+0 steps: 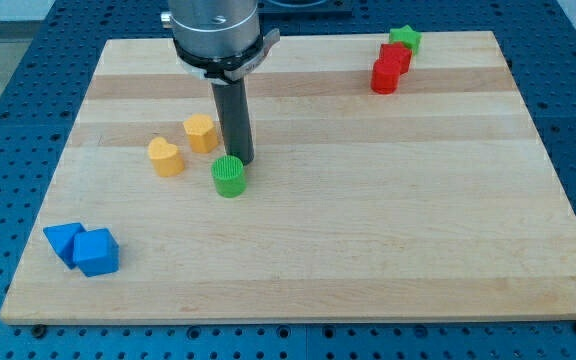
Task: Push the green circle towards the bottom center
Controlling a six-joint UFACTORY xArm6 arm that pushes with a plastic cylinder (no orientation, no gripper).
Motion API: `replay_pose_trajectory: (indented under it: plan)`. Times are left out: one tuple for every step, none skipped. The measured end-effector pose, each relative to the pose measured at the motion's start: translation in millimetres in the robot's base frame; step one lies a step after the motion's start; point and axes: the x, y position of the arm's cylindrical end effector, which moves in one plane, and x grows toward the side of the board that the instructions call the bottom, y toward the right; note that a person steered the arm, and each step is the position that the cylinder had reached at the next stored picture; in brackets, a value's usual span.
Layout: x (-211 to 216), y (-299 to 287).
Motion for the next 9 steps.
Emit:
replay_pose_trajectory:
  plan:
    - [-3.1, 0.0]
    - [-10.2, -0.3]
    - [-8.8, -21.7]
    - [0.3, -49.7]
    - [14.3, -52.4]
    - [23.2, -39.7]
    - [23.2, -25.6]
    - [22.3, -13.7]
    - [23.4, 2.5]
